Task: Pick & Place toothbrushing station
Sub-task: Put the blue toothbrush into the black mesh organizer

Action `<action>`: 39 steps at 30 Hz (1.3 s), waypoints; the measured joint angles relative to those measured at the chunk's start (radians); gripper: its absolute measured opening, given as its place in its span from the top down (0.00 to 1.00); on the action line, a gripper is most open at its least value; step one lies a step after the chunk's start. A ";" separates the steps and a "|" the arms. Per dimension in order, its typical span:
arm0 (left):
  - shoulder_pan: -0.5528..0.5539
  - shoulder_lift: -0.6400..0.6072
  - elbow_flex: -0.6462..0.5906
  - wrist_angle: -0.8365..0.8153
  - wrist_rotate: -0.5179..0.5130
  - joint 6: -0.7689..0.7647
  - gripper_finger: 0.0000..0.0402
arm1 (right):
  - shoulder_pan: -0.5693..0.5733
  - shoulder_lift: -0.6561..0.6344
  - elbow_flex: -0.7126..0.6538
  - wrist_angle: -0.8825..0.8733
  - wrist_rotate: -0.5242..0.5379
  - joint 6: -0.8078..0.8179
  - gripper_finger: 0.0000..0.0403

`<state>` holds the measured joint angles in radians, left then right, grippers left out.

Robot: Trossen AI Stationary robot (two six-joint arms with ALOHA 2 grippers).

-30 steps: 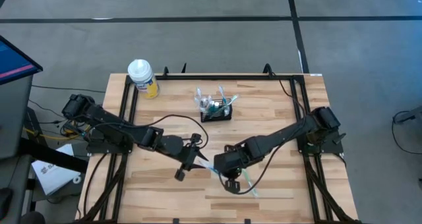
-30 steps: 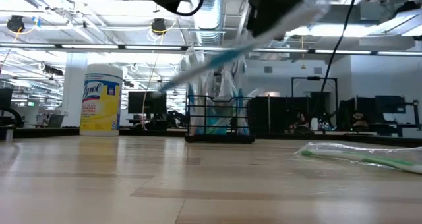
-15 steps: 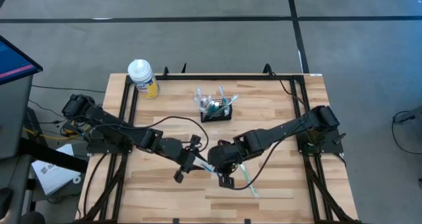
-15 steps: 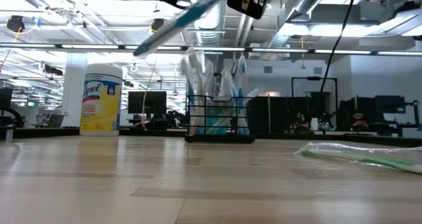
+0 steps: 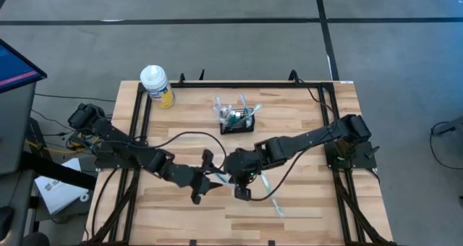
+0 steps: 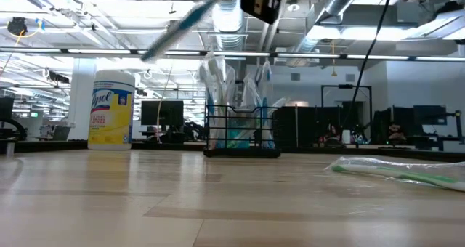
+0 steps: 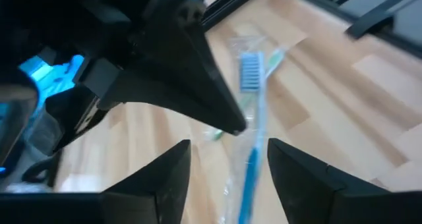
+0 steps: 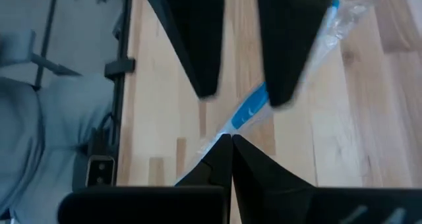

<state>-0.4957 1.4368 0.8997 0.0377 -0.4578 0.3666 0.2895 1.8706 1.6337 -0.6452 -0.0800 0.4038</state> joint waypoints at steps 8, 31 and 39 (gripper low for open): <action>-0.032 0.000 0.000 -0.023 -0.071 0.004 0.49 | -0.027 0.000 0.000 0.054 -0.028 0.000 1.00; -0.049 0.000 0.000 -0.075 -0.224 -0.004 0.72 | -0.046 -0.020 0.014 0.104 -0.029 -0.022 1.00; -0.049 0.000 0.000 -0.087 -0.162 -0.005 0.97 | -0.058 -0.020 0.014 0.102 -0.030 -0.064 1.00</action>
<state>-0.5442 1.4368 0.8993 -0.0489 -0.6201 0.3618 0.2317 1.8503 1.6478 -0.5433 -0.1101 0.3394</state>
